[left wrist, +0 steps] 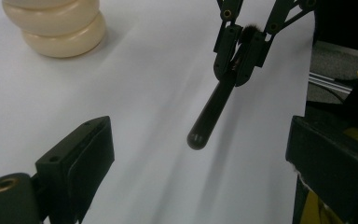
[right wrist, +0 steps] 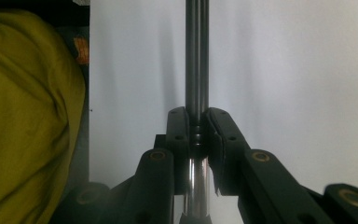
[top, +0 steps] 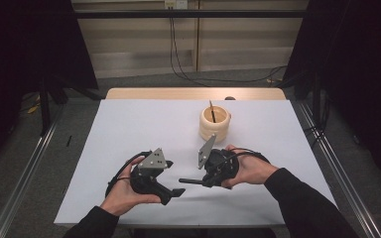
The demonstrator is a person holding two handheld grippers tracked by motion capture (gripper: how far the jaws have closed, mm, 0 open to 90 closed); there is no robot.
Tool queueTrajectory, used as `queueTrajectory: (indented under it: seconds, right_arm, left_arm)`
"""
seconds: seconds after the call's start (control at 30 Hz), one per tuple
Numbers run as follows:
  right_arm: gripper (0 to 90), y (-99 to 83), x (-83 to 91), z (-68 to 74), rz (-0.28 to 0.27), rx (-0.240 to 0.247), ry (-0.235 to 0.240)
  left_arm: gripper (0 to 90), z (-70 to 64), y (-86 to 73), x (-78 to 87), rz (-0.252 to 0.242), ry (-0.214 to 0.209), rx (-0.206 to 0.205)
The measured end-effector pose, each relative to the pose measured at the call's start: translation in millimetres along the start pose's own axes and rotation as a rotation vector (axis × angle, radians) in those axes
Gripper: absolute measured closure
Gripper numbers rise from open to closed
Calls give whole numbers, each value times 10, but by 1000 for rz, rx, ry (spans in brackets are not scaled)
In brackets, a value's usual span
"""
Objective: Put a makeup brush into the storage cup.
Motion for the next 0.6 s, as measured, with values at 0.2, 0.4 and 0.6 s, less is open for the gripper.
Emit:
queueTrajectory:
  seconds: [0.2,0.4,0.6]
  right_arm:
    - [793,9,7,2,0,7,2]
    - [793,37,3,33,4,14,12]
    - [793,89,-42,47,12,47,13]
  left_arm:
    - [145,-32,26,-58,27,-33,-17]
    - [187,-58,45,-80,68,-58,-52]
    - [255,-76,54,-110,133,-54,-80]
Point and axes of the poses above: each handheld gripper's, and its own axes: x roughly backward along the jaws, y roughly out of its top, z roughly to its left, the point moved 2 cm from there along -x, roughly forward along the jaws, and after that the axes turned 6 degrees about y, right-handed, at the moved point
